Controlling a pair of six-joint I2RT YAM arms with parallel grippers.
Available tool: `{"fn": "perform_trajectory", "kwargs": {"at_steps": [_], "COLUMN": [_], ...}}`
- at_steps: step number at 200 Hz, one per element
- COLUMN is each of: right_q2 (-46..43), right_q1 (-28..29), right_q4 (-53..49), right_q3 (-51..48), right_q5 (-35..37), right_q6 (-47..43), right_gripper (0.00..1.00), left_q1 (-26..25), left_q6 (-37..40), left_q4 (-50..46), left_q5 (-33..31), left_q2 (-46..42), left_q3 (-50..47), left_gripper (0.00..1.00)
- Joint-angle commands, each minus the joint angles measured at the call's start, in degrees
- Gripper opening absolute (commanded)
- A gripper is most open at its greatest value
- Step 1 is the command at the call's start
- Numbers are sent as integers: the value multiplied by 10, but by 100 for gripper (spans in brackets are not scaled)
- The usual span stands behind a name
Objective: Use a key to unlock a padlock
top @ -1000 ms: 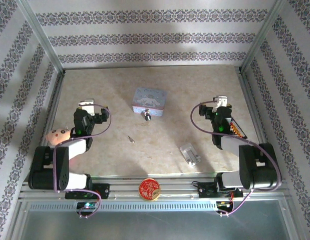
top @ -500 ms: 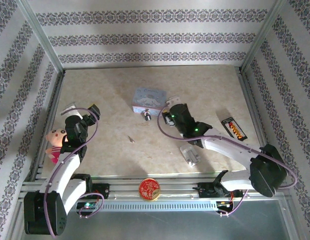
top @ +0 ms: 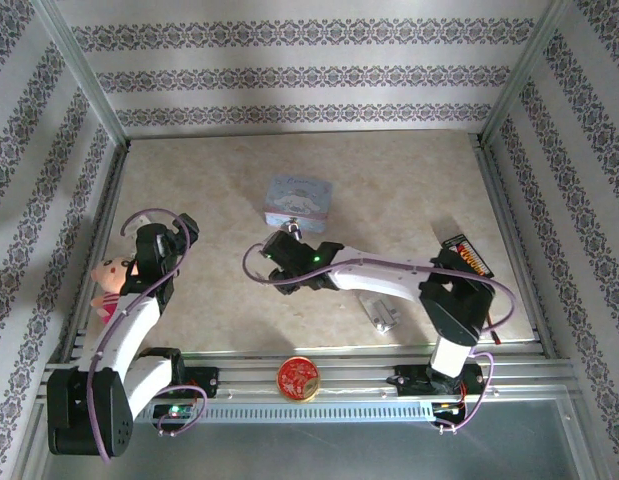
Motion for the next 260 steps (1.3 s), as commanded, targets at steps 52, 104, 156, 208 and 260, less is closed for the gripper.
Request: {"fn": "perform_trajectory", "kwargs": {"at_steps": [52,104,156,208,260], "right_q2": [102,157,195,216,224], "right_q1": [10,2,-7,-8,-10], "right_q4": [-51,-60,-76,-82,-79], "right_q3": [107,162,191,191,189], "right_q5": [-58,-65,-76,-68,-45], "right_q6": [-31,-52,-61,-66,-66], "right_gripper": [41,41,41,39,23], "left_q1": [-2,-2,-2,-2,-2], "left_q6": [-20,-18,-30,-29,-33], "left_q4": [-15,-30,-26,-24,-26], "left_q5": [-4,-6,-5,-7,-7], "left_q2": [15,9,3,2,-3], "left_q3": [12,15,8,5,2], "left_gripper": [99,99,99,99,99]}}
